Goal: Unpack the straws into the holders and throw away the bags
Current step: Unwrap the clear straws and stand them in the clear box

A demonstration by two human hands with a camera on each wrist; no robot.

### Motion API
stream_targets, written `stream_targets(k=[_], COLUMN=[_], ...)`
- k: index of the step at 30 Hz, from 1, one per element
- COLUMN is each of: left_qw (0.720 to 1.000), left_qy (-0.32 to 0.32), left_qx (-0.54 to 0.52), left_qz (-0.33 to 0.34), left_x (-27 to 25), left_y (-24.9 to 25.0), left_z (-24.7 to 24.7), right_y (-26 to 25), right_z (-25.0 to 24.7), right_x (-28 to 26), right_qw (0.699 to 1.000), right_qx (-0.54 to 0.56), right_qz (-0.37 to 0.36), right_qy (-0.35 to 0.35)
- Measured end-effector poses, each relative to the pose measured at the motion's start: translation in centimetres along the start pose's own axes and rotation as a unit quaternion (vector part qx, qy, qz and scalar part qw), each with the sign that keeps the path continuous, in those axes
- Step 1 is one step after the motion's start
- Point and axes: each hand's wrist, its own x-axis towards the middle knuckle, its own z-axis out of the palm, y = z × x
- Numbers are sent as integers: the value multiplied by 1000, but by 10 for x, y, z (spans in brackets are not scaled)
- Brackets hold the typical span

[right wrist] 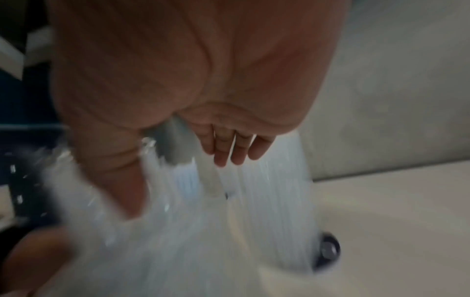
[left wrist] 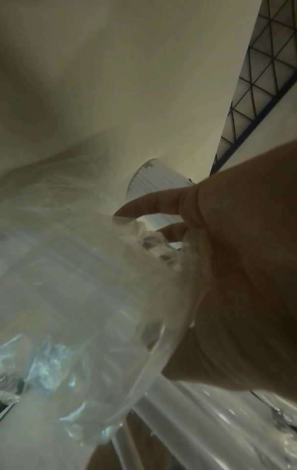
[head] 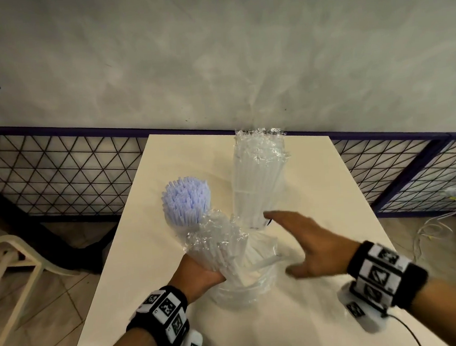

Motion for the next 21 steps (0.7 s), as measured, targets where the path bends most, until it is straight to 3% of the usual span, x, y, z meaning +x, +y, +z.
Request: stream_targets(k=[3,8,13,16,21], left_qw=[1000,999,998,997,995], left_qy=[-2,-36,-48,-58,-38], left_qx=[-12,-14,31,56,79], left_qz=[-11,12,14,-4,44], left_x=[3,4,4,-1,-5], left_y=[0,10,10,9,23], left_z=[0,4,5,7,12], right_y=[-18,-50,-50,-45,-47], right_z=[35,71,71,65,56], right_x=[-10,20,43,41,40], right_qw=[998,993,979,952,883], right_qx=[35,65,142,250,413], right_qz=[42,59,96,106,56], right_qy=[-25,75,109,144,215])
